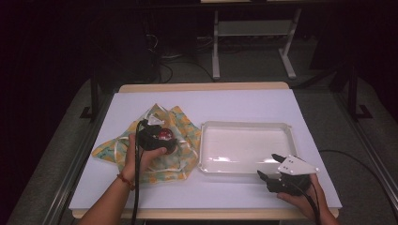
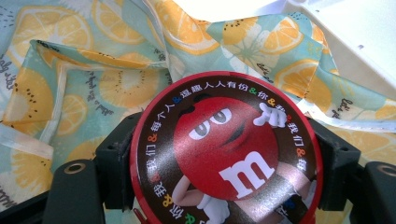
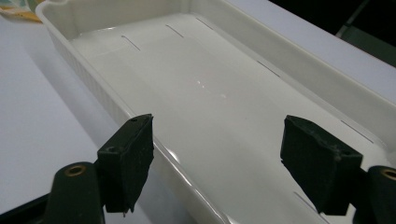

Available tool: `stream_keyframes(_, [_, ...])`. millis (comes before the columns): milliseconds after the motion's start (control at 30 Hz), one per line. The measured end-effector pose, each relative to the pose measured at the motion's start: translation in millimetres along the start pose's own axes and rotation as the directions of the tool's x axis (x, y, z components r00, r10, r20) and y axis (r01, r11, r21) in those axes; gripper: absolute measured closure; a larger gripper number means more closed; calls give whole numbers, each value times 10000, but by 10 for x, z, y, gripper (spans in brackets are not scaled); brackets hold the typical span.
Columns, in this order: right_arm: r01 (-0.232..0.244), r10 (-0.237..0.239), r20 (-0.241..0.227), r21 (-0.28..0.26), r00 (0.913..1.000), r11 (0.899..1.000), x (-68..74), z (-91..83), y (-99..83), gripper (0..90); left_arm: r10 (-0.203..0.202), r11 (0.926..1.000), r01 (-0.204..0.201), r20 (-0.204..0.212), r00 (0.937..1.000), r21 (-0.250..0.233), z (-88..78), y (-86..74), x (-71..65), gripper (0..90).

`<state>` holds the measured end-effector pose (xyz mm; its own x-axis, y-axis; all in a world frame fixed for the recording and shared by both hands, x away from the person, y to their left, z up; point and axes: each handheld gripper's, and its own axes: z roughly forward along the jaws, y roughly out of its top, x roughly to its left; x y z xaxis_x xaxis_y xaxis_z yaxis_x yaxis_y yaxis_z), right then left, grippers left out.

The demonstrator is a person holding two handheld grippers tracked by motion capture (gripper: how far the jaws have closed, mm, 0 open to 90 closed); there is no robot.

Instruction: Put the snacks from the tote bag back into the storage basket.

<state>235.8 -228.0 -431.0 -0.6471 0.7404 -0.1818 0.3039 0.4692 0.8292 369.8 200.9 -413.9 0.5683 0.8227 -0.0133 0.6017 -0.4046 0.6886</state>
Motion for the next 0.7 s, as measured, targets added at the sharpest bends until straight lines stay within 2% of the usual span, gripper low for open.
stream_keyframes(700, [-102,102,68,-17,9999,9999,1,-41,-22,250,260,9996,-258,147,9996,-148,-70,61,-63,254])
